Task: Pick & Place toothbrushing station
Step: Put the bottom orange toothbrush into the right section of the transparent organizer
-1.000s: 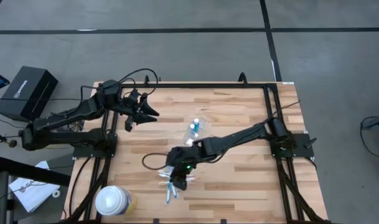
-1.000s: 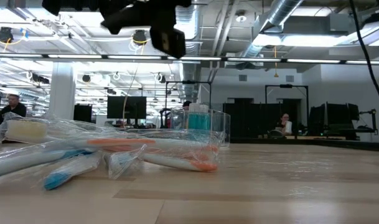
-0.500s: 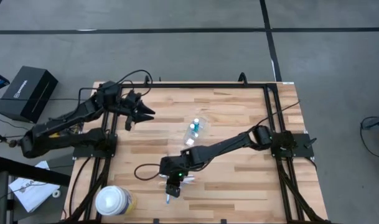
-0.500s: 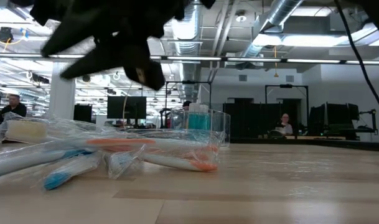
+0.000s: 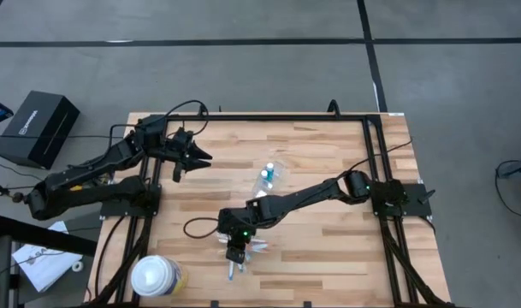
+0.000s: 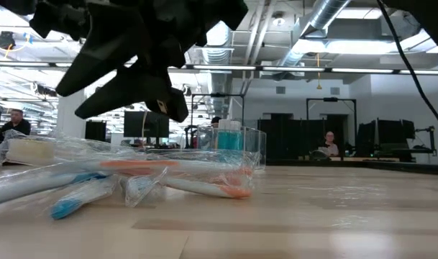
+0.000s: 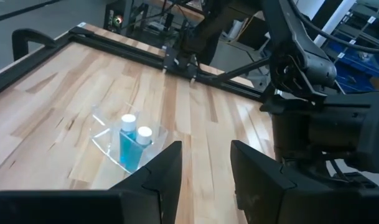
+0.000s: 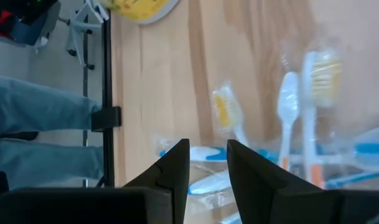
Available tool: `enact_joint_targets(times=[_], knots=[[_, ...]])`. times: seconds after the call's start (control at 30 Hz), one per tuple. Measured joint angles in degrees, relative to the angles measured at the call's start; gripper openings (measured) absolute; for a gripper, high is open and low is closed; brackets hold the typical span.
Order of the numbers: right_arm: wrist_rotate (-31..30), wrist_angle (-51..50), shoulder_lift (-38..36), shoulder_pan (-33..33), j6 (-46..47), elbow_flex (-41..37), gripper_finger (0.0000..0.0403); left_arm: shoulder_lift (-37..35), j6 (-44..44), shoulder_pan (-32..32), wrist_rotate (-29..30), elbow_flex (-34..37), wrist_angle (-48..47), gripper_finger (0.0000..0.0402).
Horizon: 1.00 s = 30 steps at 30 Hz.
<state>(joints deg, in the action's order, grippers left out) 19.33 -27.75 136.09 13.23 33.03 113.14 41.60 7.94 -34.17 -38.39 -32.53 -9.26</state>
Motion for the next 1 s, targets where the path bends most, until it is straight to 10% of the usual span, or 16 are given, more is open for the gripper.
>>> enact_joint_targets(times=[1.0], knots=[[0.52,3.56,3.17,-1.76,-1.34,-0.07,0.0099,0.00,-0.63,0.02,1.41,0.00,0.33,0.0131]])
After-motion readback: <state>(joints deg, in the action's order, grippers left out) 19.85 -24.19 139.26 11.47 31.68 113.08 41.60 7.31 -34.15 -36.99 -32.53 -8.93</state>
